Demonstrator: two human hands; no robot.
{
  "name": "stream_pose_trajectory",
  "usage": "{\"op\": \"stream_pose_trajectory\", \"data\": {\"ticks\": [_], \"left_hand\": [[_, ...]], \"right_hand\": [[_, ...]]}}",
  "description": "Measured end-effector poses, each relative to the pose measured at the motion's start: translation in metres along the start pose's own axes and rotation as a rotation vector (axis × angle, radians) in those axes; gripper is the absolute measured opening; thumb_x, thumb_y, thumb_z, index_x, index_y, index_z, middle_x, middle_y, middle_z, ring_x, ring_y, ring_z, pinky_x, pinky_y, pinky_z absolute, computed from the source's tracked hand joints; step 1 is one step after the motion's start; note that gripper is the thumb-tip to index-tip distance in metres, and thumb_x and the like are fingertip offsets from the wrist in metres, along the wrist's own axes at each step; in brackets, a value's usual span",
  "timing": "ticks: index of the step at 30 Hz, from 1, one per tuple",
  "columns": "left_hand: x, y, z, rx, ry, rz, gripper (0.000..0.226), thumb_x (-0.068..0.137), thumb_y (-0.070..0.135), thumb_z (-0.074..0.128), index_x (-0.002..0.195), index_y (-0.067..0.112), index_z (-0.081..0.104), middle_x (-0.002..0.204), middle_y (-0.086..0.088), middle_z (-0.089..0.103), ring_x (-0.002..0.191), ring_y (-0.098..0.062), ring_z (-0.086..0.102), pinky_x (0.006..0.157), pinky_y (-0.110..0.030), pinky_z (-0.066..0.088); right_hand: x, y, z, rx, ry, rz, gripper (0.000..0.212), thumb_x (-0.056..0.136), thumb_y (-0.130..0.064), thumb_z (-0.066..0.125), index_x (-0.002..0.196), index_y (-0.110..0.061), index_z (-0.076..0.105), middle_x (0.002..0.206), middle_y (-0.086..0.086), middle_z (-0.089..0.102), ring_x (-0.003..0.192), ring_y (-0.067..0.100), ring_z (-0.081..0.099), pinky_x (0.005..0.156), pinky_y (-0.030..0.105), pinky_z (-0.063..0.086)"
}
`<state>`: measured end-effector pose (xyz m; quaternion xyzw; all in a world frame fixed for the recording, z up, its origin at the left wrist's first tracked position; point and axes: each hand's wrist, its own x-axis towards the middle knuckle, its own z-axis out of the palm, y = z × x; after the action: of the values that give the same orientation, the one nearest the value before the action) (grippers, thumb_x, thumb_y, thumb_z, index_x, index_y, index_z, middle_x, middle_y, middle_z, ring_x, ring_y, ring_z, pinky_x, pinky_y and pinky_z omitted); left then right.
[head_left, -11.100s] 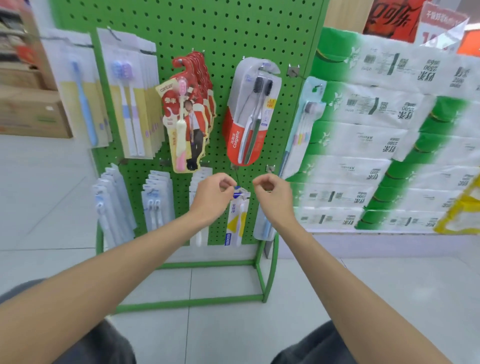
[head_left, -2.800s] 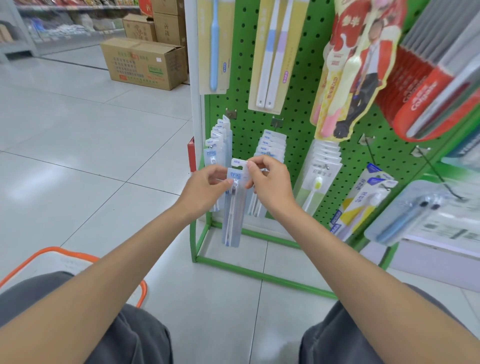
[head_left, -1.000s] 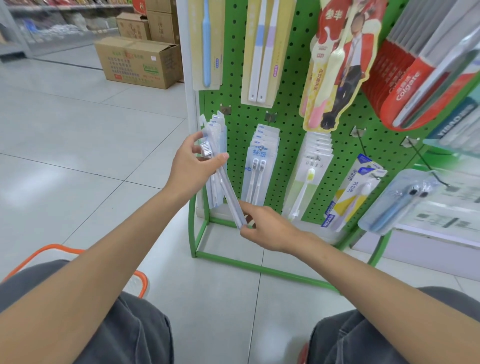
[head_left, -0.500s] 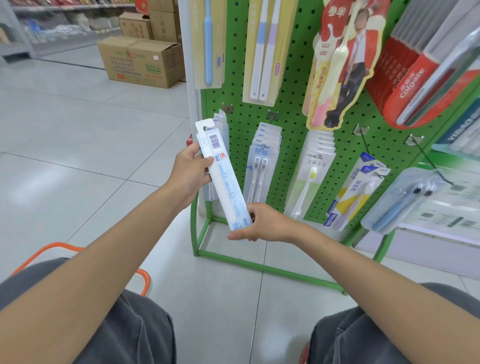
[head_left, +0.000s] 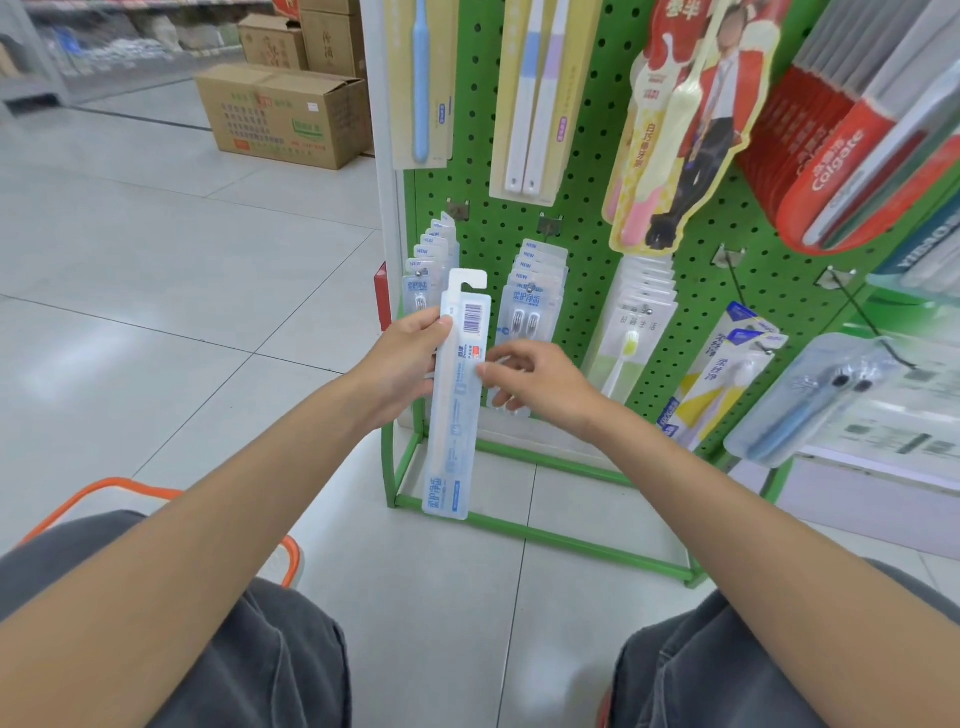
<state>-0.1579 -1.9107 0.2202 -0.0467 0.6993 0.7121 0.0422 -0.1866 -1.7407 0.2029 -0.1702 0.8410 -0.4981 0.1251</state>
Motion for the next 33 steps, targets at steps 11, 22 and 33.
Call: {"op": "stream_pose_trajectory", "data": {"ticks": [11,22,33], "left_hand": [[-0.001,-0.004,0.001,0.072,-0.089,-0.033,0.027,0.106,0.026,0.039,0.114,0.029,0.064,0.100,0.005,0.073,0.093,-0.013,0.068,0.080,-0.032,0.053],[0.000,0.000,-0.010,-0.059,-0.250,-0.092,0.031,0.105,0.035,0.035,0.119,0.024,0.061,0.107,0.003,0.073,0.102,-0.011,0.068,0.092,-0.029,0.051],[-0.001,-0.002,-0.003,0.290,0.011,0.098,0.033,0.082,0.039,0.075,0.107,0.025,0.059,0.095,-0.001,0.072,0.086,-0.005,0.066,0.079,-0.023,0.053]], "right_hand": [[0.008,-0.027,-0.010,0.156,0.316,-0.136,0.007,0.093,-0.019,0.065,0.087,-0.021,0.069,0.077,-0.005,0.067,0.061,0.006,0.060,0.060,0.016,0.049],[0.011,-0.038,-0.009,0.411,0.248,-0.024,0.014,0.099,-0.013,0.056,0.087,-0.012,0.062,0.074,0.001,0.066,0.054,0.010,0.057,0.053,0.020,0.046],[0.010,-0.052,-0.008,0.483,0.105,-0.013,0.031,0.096,-0.021,0.055,0.116,-0.001,0.066,0.103,0.014,0.069,0.086,0.021,0.059,0.076,0.030,0.052]]}}
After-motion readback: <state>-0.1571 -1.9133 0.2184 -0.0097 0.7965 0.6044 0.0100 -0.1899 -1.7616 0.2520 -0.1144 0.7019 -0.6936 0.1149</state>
